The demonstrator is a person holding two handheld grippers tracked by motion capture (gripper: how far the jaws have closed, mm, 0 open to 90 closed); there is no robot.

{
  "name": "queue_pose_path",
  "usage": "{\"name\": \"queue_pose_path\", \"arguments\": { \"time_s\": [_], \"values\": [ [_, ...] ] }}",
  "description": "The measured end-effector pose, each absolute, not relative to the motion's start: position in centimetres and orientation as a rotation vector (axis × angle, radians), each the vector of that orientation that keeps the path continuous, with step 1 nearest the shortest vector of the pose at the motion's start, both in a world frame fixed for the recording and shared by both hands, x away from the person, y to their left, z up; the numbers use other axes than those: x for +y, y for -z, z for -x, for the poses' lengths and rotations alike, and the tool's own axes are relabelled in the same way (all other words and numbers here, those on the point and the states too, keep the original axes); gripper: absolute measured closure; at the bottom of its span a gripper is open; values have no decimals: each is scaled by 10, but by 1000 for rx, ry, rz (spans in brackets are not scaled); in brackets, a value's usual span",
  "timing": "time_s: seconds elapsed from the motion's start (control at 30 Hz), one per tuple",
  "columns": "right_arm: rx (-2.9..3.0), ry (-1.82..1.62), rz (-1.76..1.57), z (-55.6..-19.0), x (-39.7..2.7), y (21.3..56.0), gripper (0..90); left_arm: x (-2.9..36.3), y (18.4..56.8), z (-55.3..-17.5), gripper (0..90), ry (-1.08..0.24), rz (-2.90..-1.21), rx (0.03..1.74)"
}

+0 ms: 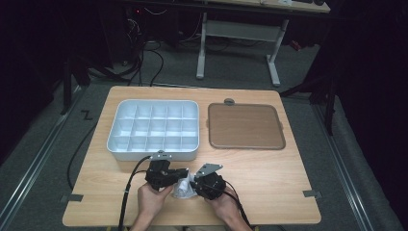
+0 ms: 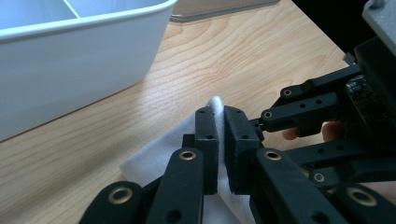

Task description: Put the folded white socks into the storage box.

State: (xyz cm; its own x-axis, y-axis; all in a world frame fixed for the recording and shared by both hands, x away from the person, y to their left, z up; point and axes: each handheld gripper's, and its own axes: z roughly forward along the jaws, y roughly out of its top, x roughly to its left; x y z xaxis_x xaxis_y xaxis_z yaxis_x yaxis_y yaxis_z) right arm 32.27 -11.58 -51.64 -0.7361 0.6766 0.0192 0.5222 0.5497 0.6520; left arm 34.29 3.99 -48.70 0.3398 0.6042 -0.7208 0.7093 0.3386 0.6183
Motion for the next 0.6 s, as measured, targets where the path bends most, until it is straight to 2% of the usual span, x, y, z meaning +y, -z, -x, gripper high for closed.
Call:
{"name": "queue_pose_path", "arguments": {
  "time_s": [0.37, 0.6],
  "values": [
    [2569, -971, -991, -324, -111, 516, 774, 32, 495, -342, 852, 69, -1383, 1331],
    [2543, -1015, -1042, -322, -119, 513, 719, 32, 500, -342, 852, 58, -1393, 1335]
  ]
}}
